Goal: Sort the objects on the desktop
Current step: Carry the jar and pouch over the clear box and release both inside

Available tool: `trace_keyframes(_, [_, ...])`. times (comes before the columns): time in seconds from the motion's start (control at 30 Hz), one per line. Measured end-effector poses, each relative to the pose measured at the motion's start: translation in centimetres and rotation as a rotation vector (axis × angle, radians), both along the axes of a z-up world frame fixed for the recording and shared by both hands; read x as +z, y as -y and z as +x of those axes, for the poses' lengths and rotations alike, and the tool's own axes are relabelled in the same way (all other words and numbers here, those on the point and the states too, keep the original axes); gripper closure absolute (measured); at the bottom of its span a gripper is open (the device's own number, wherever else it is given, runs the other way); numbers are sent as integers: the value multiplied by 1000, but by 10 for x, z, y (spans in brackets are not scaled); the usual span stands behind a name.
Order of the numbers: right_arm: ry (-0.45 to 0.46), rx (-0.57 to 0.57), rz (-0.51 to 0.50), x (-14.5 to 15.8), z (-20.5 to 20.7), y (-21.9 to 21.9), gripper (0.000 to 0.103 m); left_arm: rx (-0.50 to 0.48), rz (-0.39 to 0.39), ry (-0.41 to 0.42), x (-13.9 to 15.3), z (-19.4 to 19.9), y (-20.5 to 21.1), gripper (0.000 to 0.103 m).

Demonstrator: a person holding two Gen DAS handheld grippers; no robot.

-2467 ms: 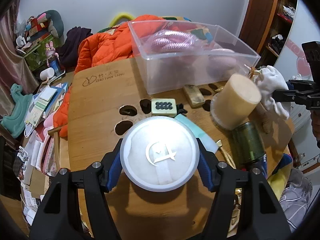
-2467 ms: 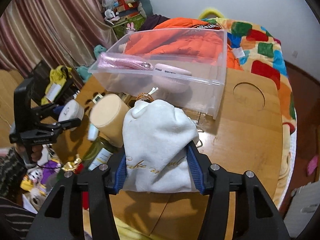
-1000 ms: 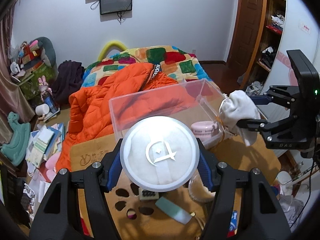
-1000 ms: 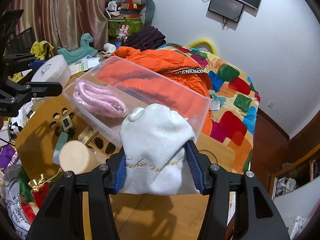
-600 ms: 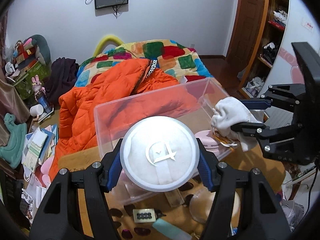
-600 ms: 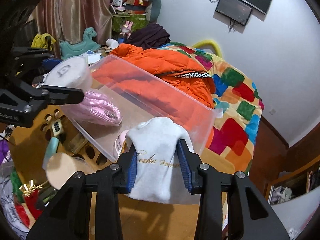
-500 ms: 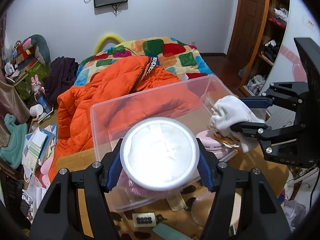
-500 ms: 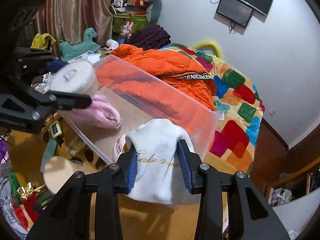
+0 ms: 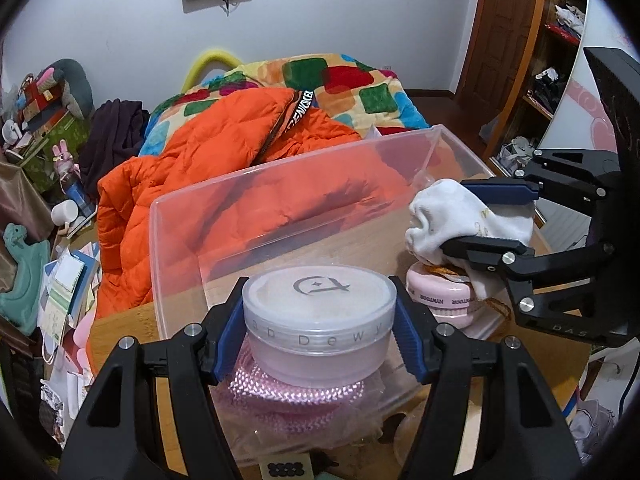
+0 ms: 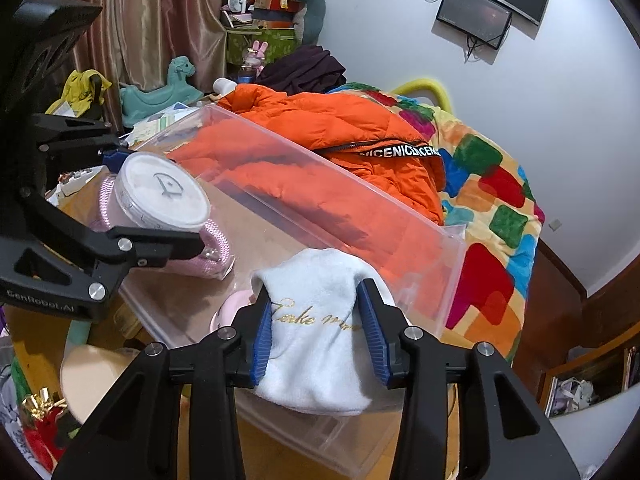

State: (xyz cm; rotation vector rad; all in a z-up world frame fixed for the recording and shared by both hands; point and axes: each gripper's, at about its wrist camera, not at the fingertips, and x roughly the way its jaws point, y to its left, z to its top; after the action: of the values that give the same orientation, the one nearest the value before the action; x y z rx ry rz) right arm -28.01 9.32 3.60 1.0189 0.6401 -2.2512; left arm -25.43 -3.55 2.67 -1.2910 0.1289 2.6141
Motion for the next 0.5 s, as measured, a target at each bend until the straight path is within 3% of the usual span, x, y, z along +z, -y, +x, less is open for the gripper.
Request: trace_keyframes(0.5, [10, -33, 40, -14, -11, 9, 65, 1, -63, 11, -11, -5, -8, 38])
